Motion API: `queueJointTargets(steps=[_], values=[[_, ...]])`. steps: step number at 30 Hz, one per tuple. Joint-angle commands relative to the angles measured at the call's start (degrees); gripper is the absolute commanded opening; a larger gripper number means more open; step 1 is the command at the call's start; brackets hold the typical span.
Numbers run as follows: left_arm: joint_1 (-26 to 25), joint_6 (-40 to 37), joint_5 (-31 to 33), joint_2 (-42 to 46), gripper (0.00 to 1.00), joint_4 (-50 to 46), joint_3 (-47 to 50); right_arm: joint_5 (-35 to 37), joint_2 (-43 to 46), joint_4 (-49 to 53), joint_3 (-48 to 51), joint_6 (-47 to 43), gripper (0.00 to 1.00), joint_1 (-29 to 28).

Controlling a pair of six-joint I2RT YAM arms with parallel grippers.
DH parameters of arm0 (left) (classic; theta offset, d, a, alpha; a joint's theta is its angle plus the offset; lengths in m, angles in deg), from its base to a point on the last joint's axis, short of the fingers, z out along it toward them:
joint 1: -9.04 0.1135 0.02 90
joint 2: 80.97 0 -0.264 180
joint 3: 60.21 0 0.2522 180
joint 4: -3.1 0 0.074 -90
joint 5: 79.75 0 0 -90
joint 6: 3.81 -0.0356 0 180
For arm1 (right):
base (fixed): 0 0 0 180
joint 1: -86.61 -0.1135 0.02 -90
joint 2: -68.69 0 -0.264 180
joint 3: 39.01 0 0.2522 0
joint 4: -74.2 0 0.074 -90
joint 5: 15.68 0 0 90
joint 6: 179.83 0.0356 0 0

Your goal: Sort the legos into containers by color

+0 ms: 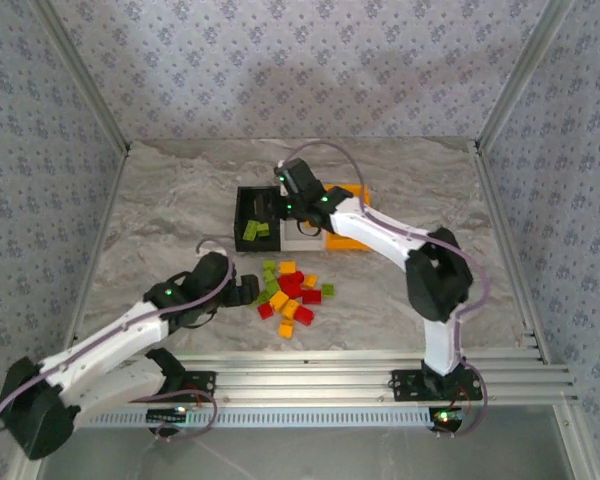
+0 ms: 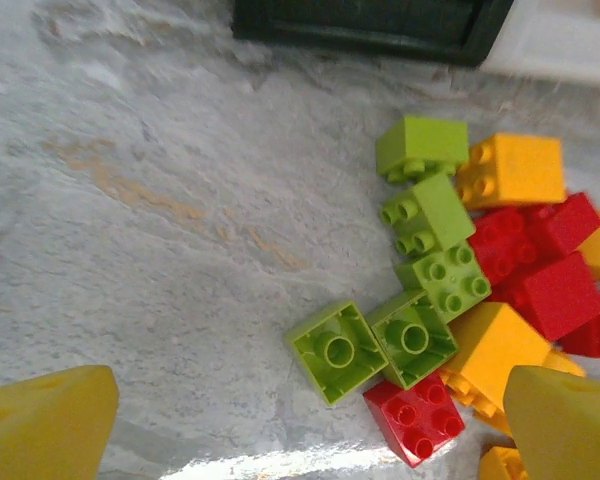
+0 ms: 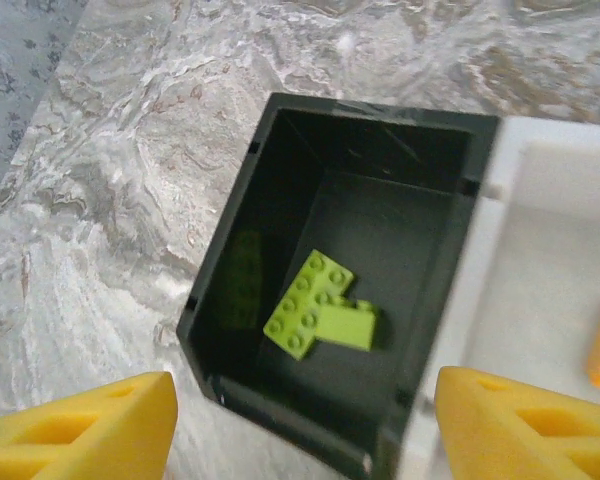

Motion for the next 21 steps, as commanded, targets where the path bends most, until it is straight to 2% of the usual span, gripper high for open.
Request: queueJointTargets(steps=[1, 7, 10, 21], values=[[0.4, -4.0, -4.7, -6.3, 0.95, 5.1, -3.3, 1.7, 7.8, -2.7, 8.1, 1.5, 0.70, 0.4], [0.7, -7.0, -6.0, -18.1, 0.83, 11.9, -6.5, 3.4, 19.7, -4.8, 23.9, 3.6, 0.70, 2.2], [0.8, -7.2, -7.6, -22.8, 0.81, 14.9, -7.8, 4.3, 24.0, -4.8, 28.7, 4.2, 0.71, 2.9], [2.2, -7.4, -6.5, -32.6, 0.67, 19.5, -9.6, 6.1, 32.0, -4.3, 35.3, 4.8, 0.71, 4.4]])
